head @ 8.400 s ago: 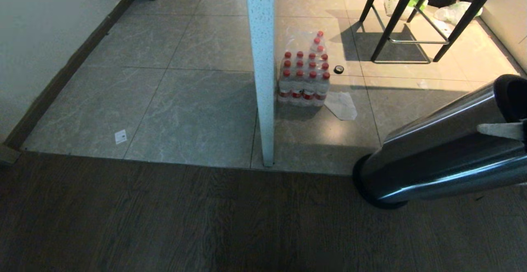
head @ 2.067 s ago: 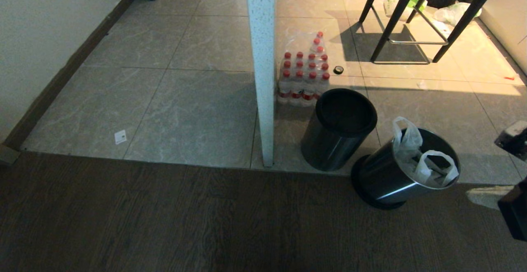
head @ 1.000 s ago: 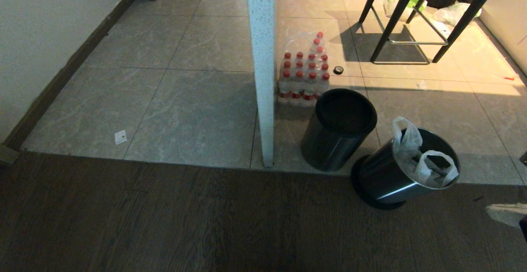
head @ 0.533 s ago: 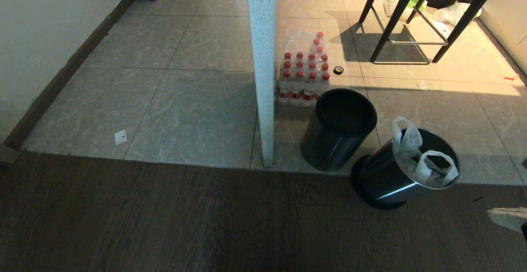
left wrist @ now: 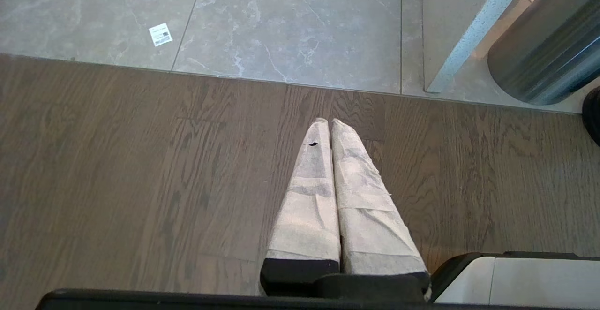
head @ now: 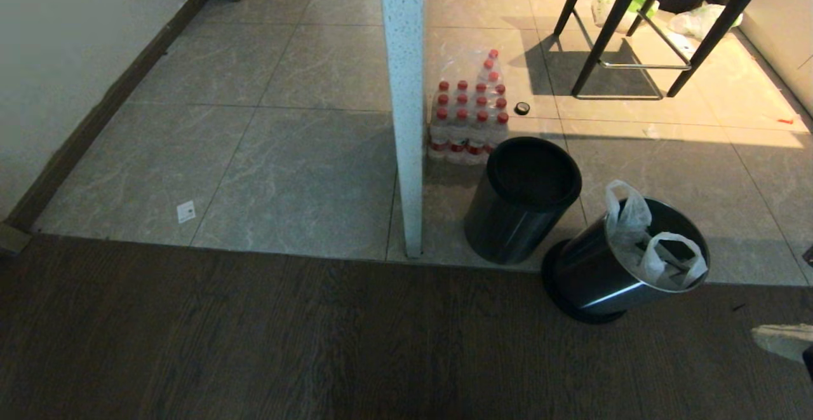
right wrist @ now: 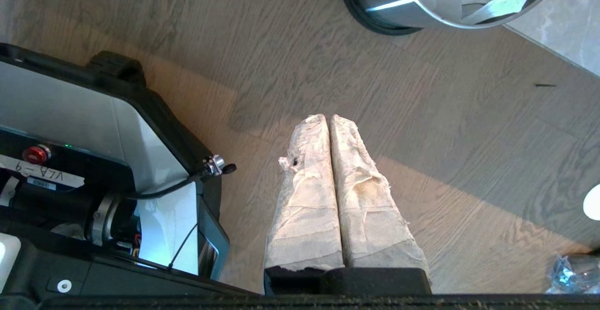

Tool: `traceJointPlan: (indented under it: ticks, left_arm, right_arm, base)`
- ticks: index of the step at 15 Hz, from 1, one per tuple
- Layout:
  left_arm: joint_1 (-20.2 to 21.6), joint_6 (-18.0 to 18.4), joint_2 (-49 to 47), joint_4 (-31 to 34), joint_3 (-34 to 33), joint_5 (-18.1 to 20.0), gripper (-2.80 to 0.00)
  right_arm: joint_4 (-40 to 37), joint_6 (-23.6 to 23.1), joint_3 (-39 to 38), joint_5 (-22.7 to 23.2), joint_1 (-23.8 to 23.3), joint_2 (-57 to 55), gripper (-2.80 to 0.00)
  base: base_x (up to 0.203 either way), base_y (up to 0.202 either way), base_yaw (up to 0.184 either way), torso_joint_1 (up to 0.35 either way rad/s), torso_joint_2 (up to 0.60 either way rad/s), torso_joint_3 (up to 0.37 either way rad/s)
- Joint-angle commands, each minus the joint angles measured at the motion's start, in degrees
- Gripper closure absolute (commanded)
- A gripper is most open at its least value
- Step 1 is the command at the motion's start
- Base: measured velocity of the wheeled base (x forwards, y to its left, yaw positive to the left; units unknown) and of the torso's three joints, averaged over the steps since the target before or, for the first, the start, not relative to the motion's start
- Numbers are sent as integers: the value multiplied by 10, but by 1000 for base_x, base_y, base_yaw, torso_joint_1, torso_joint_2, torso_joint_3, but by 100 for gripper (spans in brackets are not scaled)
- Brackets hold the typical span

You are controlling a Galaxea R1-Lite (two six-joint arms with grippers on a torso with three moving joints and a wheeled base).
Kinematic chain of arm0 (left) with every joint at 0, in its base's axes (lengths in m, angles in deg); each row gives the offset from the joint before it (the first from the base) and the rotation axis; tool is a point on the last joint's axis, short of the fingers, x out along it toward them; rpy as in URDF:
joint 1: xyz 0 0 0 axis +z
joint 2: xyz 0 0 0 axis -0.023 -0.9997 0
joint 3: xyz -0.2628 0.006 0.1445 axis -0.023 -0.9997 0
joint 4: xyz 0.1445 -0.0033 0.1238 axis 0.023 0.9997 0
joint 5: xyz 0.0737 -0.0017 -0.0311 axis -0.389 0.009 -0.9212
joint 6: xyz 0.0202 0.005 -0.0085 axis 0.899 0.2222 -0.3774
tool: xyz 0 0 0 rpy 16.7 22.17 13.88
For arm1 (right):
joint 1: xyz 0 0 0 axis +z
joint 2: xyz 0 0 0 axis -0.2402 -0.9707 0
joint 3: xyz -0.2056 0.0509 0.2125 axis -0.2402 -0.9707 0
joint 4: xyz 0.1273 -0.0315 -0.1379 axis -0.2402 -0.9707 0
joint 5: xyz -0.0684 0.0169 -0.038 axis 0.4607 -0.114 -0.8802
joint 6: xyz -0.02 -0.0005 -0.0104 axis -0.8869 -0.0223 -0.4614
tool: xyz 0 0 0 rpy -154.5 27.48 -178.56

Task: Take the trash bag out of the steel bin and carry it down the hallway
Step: Pick up the trash bag

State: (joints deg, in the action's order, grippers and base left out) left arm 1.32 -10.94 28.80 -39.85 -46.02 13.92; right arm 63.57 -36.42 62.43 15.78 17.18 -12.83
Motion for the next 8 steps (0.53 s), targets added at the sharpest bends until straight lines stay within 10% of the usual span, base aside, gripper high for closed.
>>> traceJointPlan:
  ticks: [1, 8]
  left_arm:
    - [0, 0, 0, 0, 0, 0, 0]
    - [0, 0, 0, 0, 0, 0, 0]
  right_arm:
    - [0, -1, 4, 0, 1, -6, 0]
    - [-9, 23, 0, -1, 0, -11, 0]
  base:
    - [0, 0, 0, 0, 0, 0]
    - [0, 0, 0, 0, 0, 0]
